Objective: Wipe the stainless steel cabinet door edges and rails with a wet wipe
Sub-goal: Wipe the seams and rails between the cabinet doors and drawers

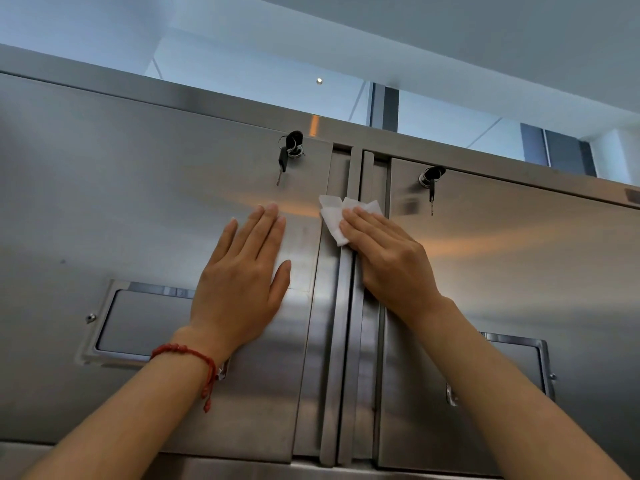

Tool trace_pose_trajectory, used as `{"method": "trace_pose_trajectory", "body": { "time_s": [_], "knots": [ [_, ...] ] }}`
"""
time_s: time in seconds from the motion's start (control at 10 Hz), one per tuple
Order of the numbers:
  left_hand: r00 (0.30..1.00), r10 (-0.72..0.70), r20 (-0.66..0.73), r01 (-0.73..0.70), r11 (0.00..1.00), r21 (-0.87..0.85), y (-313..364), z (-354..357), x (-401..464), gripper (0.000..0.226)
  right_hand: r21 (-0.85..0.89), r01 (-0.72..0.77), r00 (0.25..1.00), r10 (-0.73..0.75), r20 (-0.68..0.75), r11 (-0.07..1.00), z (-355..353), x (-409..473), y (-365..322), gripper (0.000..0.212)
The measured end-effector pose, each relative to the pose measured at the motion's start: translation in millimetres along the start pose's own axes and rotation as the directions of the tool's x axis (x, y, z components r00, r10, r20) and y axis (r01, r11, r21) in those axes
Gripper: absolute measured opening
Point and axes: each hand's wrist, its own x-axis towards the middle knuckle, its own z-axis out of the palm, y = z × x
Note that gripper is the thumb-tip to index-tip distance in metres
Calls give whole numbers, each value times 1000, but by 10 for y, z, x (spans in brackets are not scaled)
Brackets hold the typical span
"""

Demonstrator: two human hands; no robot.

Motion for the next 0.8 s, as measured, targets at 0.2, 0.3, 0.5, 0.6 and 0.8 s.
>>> {"method": "trace_pose_trajectory", "body": {
  "time_s": [0.2,0.3,0.5,0.6,0.8],
  "knots": [
    [1000,0,-1,0,1000,8,-3,7,-2,58,-26,42,998,-41,43,999,-12,3,31,34],
    [1000,0,1,0,1000,11,-7,2,-3,58,-24,52,998,-51,47,998,-14,-57,-4,34],
    [1000,-4,12,3,1000,3,-8,7,-5,58,-37,66,997,-65,43,997,-13,-38,24,34],
    [1000,-1,5,1,1000,-1,-4,3,-3,58,-39,60,998,-59,23,997,-5,-111,-29,32],
    [1000,-4,2,4,1000,-6,-1,4,-4,58,-30,69,998,-69,2,997,4,-100,-5,33]
  ]
}}
